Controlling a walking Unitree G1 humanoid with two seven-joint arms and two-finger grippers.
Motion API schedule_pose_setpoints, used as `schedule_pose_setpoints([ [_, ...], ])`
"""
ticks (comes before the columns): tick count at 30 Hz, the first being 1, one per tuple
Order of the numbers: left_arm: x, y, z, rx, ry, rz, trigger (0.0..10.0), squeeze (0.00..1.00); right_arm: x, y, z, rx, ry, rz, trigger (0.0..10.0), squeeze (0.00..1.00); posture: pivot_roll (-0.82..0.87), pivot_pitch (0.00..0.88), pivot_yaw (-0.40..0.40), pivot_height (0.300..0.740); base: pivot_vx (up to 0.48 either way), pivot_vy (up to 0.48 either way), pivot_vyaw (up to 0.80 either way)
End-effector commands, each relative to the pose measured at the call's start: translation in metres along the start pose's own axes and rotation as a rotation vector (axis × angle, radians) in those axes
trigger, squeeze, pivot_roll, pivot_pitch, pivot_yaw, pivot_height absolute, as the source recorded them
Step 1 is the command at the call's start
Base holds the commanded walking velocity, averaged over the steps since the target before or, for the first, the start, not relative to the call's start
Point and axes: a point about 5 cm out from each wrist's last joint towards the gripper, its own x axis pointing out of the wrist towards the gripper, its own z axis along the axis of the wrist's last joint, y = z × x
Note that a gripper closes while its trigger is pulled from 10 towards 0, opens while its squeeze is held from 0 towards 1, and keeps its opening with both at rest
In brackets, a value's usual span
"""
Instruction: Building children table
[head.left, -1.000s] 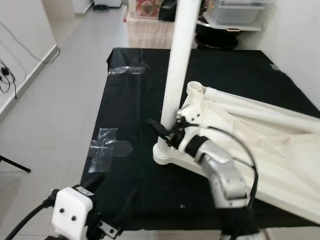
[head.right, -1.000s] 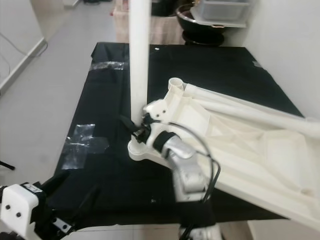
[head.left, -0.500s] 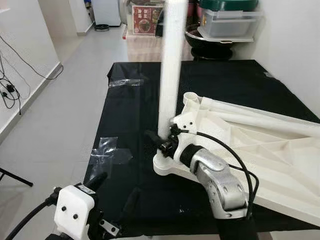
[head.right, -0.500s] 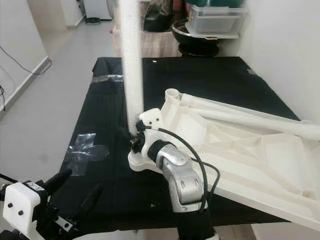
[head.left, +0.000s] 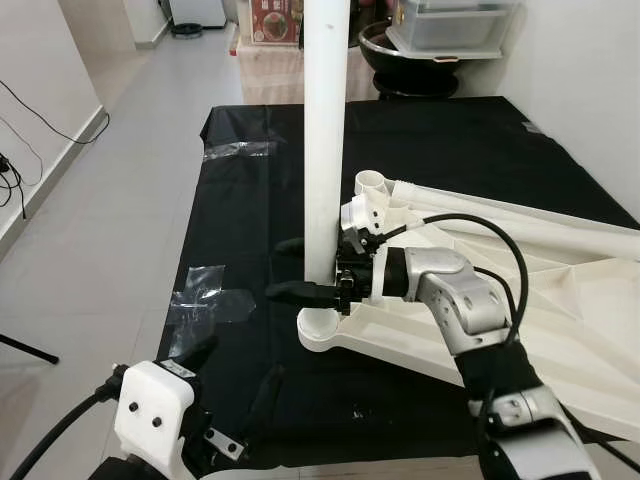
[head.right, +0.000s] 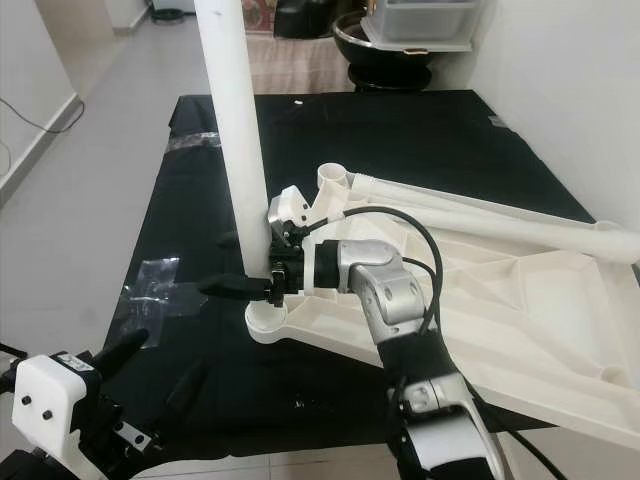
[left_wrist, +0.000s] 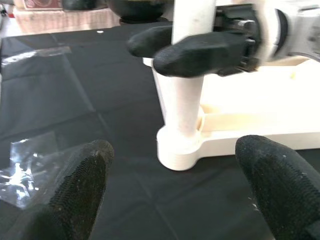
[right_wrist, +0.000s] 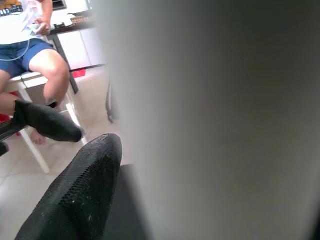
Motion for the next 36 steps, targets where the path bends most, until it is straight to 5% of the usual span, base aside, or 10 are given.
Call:
schedule_pose_setpoints([
  [1,-0.001,-0.002,-0.001,0.0,0.004,0.001,10.0,0.0,0.007,-0.002,0.001,0.009,-0.01,0.045,10.0,0.0,0.11,0.123,-0.059,0.74,0.0,0.0,0.0],
  [2,-0.002,-0.002,-0.001,-0.001,0.004,0.001,10.0,0.0,0.009,-0.004,0.003,0.024,-0.02,0.081,10.0,0.0,0.11,0.13,-0.061,0.74,0.0,0.0,0.0],
  [3,-0.002,-0.003,-0.002,-0.003,0.004,0.001,10.0,0.0,0.01,-0.005,0.005,0.041,-0.029,0.117,0.0,0.0,0.11,0.135,-0.063,0.74,0.0,0.0,0.0],
  [18,-0.005,-0.005,-0.003,-0.01,0.011,-0.004,10.0,0.0,0.013,-0.008,-0.002,0.029,-0.024,0.169,0.0,0.0,0.13,0.15,-0.053,0.74,0.0,0.0,0.0],
  [19,-0.005,-0.004,-0.003,-0.009,0.013,-0.005,10.0,0.0,0.016,-0.014,-0.012,-0.045,0.022,-0.204,0.0,0.0,0.11,0.144,-0.056,0.74,0.0,0.0,0.0],
  [22,-0.005,-0.004,-0.003,-0.008,0.014,-0.006,10.0,0.0,0.015,-0.016,-0.015,-0.072,0.035,-0.388,0.0,0.0,0.11,0.144,-0.056,0.74,0.0,0.0,0.0],
  [23,-0.005,-0.003,-0.003,-0.008,0.017,-0.005,10.0,0.0,0.014,-0.014,-0.027,-0.092,0.096,-0.703,0.0,0.0,0.1,0.138,-0.055,0.74,0.0,0.0,0.0],
  [33,-0.001,0.002,0.0,0.013,0.013,0.001,10.0,0.0,0.067,0.03,-0.024,-0.05,0.003,-0.747,0.0,0.0,0.1,0.104,-0.03,0.74,0.0,0.0,0.0],
  [34,0.0,0.002,0.0,0.015,0.011,0.001,10.0,0.0,0.068,0.028,-0.021,-0.045,-0.002,-0.739,4.7,0.0,0.1,0.105,-0.032,0.74,0.0,0.0,0.0],
  [36,0.0,0.002,0.0,0.015,0.01,0.002,10.0,0.0,0.068,0.028,-0.019,-0.04,-0.005,-0.755,4.7,0.0,0.1,0.105,-0.032,0.74,0.0,0.0,0.0],
])
